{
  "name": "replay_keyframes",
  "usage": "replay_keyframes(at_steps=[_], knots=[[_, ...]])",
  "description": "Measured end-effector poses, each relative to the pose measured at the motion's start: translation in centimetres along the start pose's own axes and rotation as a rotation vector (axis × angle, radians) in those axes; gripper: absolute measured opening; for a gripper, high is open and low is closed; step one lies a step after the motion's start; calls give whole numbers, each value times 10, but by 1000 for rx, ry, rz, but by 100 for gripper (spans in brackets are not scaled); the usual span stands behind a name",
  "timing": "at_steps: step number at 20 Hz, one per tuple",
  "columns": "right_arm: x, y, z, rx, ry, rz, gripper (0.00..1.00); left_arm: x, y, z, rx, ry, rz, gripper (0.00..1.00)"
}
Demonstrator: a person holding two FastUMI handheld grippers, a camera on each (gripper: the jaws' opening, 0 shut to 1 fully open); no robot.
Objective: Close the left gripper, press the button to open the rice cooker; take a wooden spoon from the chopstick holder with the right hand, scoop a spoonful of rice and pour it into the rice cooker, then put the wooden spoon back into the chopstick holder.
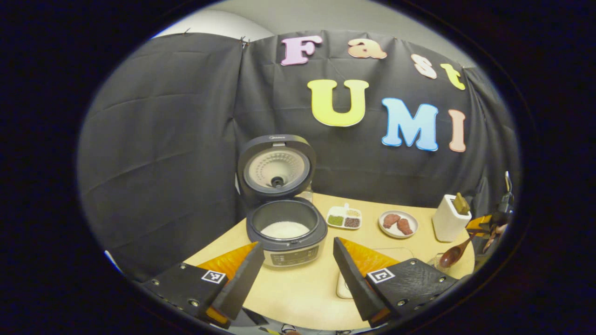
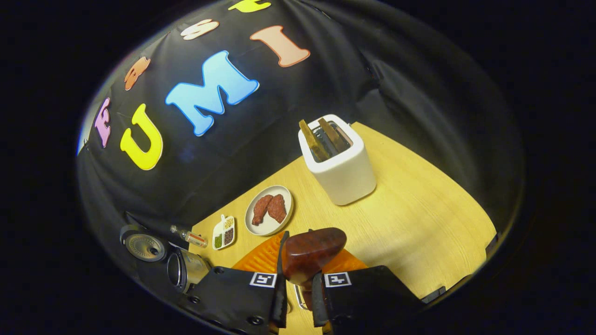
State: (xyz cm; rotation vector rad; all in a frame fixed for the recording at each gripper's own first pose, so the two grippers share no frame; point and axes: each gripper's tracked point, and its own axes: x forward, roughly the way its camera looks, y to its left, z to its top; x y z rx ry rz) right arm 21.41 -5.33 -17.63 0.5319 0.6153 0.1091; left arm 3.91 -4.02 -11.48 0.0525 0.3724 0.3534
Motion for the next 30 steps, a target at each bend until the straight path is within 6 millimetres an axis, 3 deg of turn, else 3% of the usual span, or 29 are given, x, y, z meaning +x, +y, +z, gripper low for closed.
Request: replay_keyframes(at_steps=[4,8,12,13,16,20,23,26,30], knots=[[-46,8,20,4,-128,-64,23,32,27,15,10,-24,-88,94],[-92,13,24,8,-227,-133,23,55,47,23,13,-35,-190,92],[-131,15,16,-14,-314,-206,23,73,57,24,43,-54,-274,92],[-138,19,10,-19,-325,-220,19,77,57,23,27,-51,-299,92],[-153,36,-1,-23,-343,-223,23,84,65,17,-15,-49,-334,93],[-154,77,-13,-27,-335,-163,23,86,78,4,-24,-35,-344,92],[-143,116,-22,-57,-318,-97,23,84,90,-2,-17,-29,-347,92],[-124,152,-34,-109,-279,-32,23,83,103,-7,-21,-24,-335,92],[-88,191,-66,-219,-190,41,23,80,123,-17,-48,-13,-301,94]])
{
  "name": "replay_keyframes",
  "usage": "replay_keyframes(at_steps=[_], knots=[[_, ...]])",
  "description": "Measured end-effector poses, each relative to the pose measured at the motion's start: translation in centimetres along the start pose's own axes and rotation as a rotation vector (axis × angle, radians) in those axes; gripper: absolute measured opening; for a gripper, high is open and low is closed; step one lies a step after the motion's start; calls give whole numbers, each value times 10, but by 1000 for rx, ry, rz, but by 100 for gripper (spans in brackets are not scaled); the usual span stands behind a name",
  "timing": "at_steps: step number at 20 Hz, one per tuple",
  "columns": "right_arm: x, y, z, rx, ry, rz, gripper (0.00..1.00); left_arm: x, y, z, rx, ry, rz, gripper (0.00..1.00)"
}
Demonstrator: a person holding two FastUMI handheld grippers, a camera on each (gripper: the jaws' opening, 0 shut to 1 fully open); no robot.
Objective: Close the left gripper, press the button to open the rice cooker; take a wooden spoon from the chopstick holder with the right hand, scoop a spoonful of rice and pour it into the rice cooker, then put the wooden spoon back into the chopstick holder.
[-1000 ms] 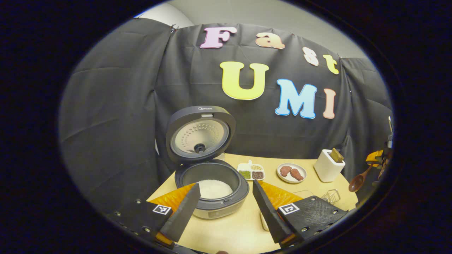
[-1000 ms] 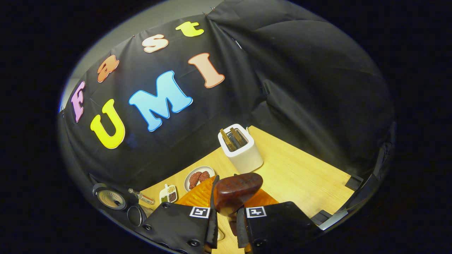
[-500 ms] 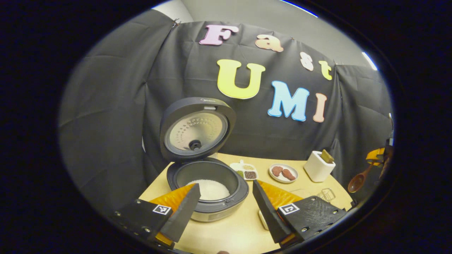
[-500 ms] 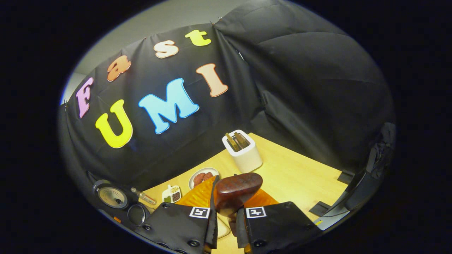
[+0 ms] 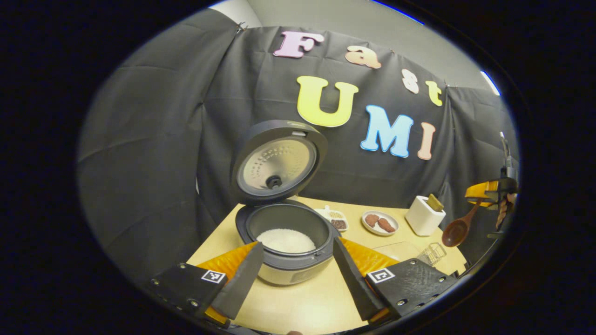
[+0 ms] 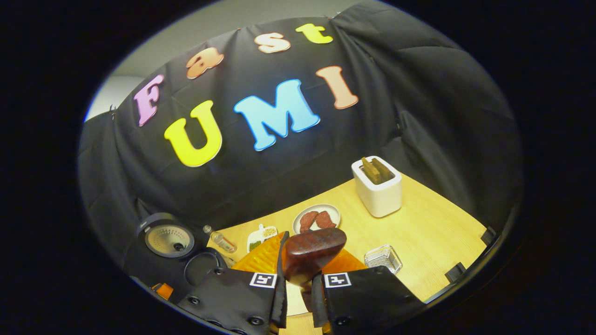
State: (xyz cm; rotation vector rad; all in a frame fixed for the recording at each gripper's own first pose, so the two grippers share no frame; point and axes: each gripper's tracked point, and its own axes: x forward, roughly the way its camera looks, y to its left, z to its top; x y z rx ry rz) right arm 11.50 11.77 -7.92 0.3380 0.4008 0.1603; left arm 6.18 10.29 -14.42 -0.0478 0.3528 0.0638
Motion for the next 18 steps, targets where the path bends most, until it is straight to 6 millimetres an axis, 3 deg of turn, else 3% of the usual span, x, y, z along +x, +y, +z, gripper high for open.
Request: replay_keyframes(at_steps=[5,8,11,18], knots=[[53,21,-55,-175,104,30,23,-14,21,-19,-46,20,52,94],[86,21,-87,-269,176,19,19,-18,28,-28,-68,31,70,92],[110,22,-116,-321,241,10,23,-25,32,-33,-69,29,84,94],[123,10,-174,-401,373,-15,19,-37,35,-43,-88,36,111,94]])
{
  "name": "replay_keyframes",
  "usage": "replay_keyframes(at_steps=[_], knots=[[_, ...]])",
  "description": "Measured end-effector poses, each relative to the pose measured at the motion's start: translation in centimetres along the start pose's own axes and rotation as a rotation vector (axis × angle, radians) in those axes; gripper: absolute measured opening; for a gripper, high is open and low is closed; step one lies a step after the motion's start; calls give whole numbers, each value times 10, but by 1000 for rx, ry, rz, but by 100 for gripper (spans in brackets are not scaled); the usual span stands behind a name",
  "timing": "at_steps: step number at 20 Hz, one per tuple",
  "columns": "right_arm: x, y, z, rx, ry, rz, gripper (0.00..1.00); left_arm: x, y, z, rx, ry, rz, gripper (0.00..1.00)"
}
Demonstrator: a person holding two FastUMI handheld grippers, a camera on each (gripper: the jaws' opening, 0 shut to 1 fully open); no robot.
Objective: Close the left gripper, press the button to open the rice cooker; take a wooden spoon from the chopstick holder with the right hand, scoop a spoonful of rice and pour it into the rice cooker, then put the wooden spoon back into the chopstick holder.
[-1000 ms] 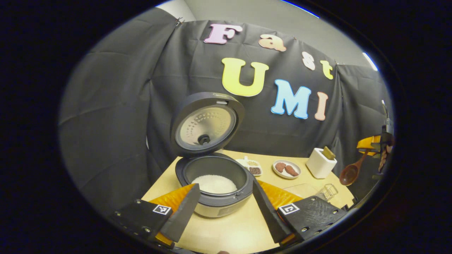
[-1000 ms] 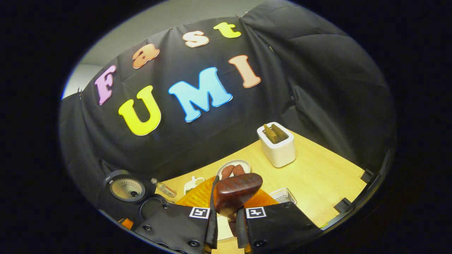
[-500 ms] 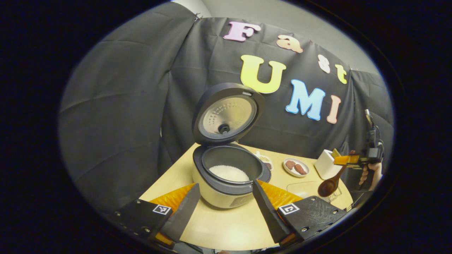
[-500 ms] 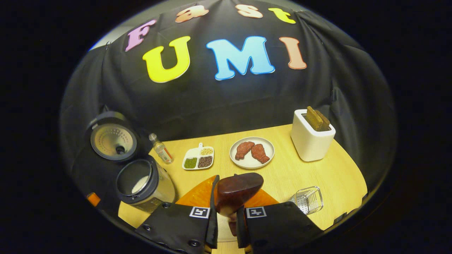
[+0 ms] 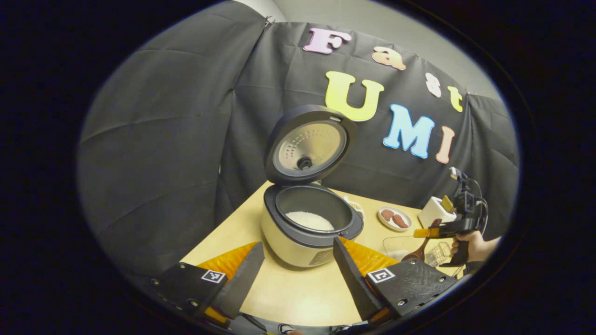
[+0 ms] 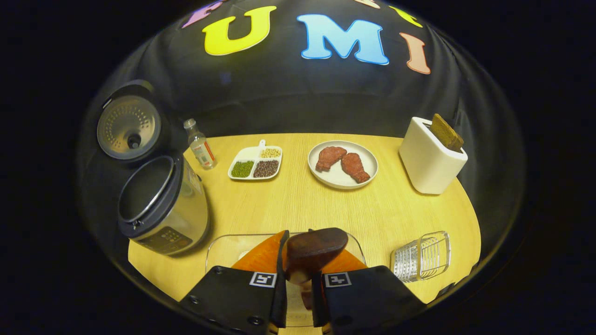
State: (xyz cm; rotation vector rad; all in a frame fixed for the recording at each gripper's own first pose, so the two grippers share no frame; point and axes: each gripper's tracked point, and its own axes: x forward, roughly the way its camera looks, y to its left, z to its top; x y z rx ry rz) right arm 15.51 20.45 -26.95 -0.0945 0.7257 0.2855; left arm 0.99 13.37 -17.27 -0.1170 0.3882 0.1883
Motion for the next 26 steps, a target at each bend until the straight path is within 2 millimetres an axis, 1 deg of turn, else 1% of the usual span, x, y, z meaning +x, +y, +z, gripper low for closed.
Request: replay_keyframes(at_steps=[1,2,3,5,6,7,8,9,10,11,12,13,14,16,19,20,22,23,24,25,26], knots=[[1,4,-3,-2,5,8,20,-1,2,-2,-1,1,10,92],[1,7,-6,7,18,16,23,-2,3,-4,-9,4,17,92],[2,14,-9,32,32,31,23,-2,4,-5,-20,5,19,92],[2,31,-16,121,71,81,23,0,5,-5,-37,6,26,92],[1,38,-16,163,80,98,23,0,6,-4,-40,5,30,94],[4,44,-18,183,87,108,23,-2,7,-3,-40,2,33,94],[6,44,-17,191,91,105,23,-3,8,-1,-37,-3,34,94],[6,45,-19,205,102,103,19,-4,9,0,-33,-5,35,94],[4,47,-18,231,112,114,23,-4,9,0,-28,-4,36,94],[3,52,-18,266,123,130,23,-4,10,-2,-25,0,36,92],[2,56,-18,303,133,145,19,-4,10,-4,-25,6,38,92],[2,59,-18,331,139,157,23,-5,10,-7,-28,15,38,92],[3,61,-18,346,143,161,23,-5,9,-9,-33,21,36,94],[0,61,-17,368,147,168,23,-5,6,-12,-40,28,30,92],[-11,55,-5,468,144,195,23,-2,-1,-15,-28,48,15,92],[-12,49,1,481,133,201,23,1,-4,-15,-21,53,10,92],[-15,21,5,500,116,145,23,3,-8,-13,-3,70,4,94],[-16,8,9,518,102,124,23,5,-12,-7,10,65,-3,94],[-19,-1,14,545,92,121,19,5,-14,-2,26,59,-6,92],[-22,-8,15,577,89,124,23,6,-16,4,42,50,-4,94],[-26,-15,17,609,87,130,23,6,-19,8,56,42,1,95]])
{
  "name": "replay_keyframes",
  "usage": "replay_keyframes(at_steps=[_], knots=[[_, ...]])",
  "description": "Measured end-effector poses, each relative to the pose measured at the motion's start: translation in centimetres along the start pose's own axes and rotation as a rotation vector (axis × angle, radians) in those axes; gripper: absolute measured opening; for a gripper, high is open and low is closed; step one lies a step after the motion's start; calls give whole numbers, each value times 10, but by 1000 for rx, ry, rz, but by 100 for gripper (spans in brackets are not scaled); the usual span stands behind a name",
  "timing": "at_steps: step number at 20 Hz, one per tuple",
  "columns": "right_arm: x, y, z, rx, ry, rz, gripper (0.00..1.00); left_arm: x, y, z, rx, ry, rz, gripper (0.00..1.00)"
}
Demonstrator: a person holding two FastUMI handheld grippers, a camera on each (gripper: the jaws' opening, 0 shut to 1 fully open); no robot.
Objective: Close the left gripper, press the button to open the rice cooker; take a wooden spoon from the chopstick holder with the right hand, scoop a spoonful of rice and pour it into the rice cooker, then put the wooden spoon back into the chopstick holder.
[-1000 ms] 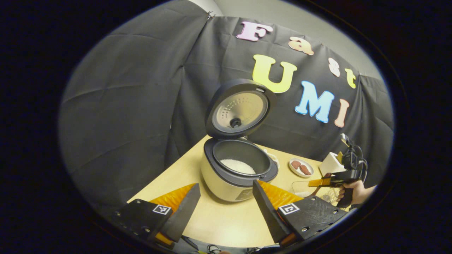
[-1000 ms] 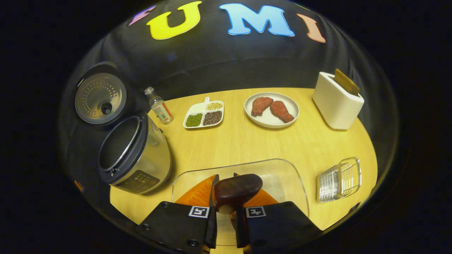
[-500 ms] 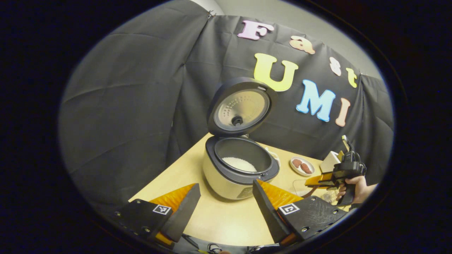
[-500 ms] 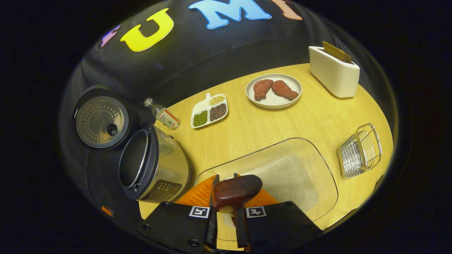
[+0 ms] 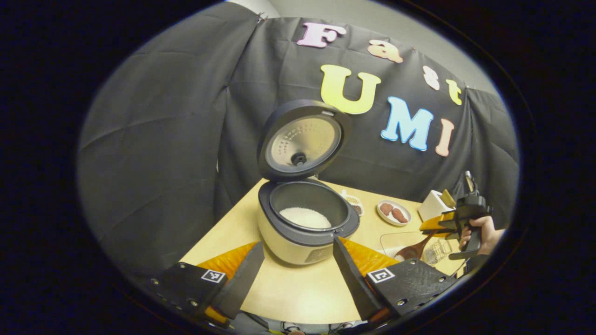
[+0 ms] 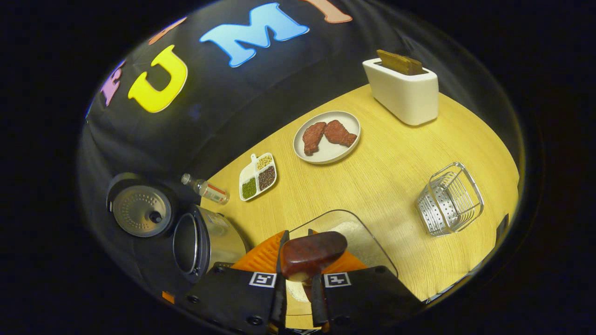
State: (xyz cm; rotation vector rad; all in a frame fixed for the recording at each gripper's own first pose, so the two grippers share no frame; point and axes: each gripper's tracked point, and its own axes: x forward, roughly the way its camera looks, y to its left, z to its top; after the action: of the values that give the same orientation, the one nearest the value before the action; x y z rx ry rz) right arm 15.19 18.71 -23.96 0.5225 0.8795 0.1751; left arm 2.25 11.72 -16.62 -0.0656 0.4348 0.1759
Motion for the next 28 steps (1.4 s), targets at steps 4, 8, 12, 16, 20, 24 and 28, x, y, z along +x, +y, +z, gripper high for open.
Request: replay_keyframes(at_steps=[4,8,12,16,20,24,28], knots=[[-17,-15,16,102,3,48,23,-6,-23,15,5,-11,27,96],[-35,-34,28,187,31,51,23,-22,-52,30,-2,-45,91,96],[-40,-32,49,250,54,144,23,-40,-81,32,-5,-65,142,93],[-37,-33,71,319,90,205,23,-67,-101,27,-35,-77,228,94],[-35,-23,84,344,140,273,23,-105,-117,19,-60,-101,324,96],[-31,-7,91,368,182,312,23,-134,-135,12,-65,-112,340,94],[-33,15,102,441,181,346,23,-137,-135,23,-59,-138,337,94]])
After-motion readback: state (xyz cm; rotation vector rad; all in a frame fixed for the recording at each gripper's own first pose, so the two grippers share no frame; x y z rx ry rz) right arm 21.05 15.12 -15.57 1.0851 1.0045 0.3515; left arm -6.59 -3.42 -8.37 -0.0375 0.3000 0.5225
